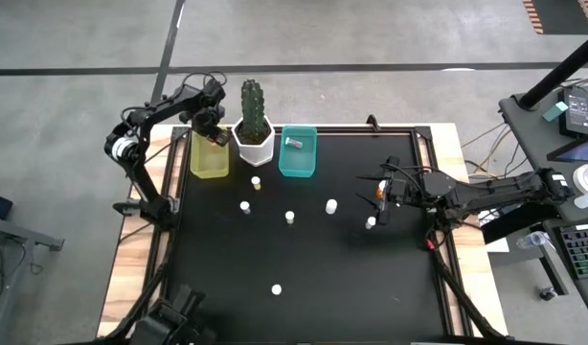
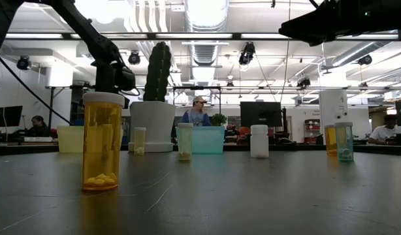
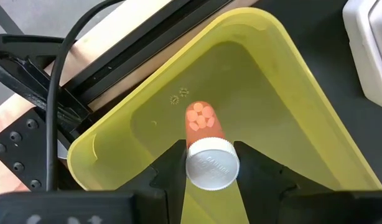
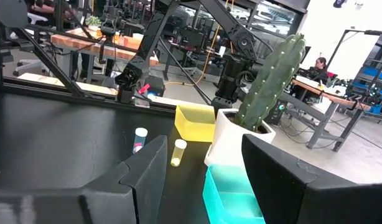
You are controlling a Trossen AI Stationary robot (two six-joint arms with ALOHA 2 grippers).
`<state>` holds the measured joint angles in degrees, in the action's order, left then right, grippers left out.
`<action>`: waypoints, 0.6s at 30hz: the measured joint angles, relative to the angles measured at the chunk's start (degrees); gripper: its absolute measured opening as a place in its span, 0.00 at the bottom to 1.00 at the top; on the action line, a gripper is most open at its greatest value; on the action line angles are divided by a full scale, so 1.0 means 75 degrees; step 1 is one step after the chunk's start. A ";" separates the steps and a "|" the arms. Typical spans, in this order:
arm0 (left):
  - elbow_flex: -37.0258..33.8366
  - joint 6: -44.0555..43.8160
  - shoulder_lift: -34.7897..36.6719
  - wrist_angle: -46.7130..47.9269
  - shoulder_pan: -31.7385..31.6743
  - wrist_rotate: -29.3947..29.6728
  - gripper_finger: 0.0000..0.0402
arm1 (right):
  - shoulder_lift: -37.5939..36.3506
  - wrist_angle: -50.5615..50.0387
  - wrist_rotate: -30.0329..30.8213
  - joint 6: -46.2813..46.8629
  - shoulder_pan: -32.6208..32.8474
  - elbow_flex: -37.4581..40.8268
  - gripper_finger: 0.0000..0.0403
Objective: Pick and place medicine bottles into bin by pill shape (circle, oval)
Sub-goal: Put the pink tablet bottle into the yellow bin
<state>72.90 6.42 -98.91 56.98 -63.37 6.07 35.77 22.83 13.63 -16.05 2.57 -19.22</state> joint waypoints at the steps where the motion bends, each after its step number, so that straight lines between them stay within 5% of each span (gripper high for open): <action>1: 0.0000 0.0000 0.0000 0.0001 0.0000 0.0000 0.27 | 0.0000 0.0000 0.0000 -0.0001 0.0000 0.0000 0.50; 18: 0.0001 0.0067 0.0000 0.0006 0.0000 -0.0001 0.30 | 0.0000 0.0000 0.0000 0.0002 0.0000 0.0000 0.50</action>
<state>72.91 6.92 -98.91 57.03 -63.37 6.06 35.77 22.83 13.63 -16.03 2.57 -19.22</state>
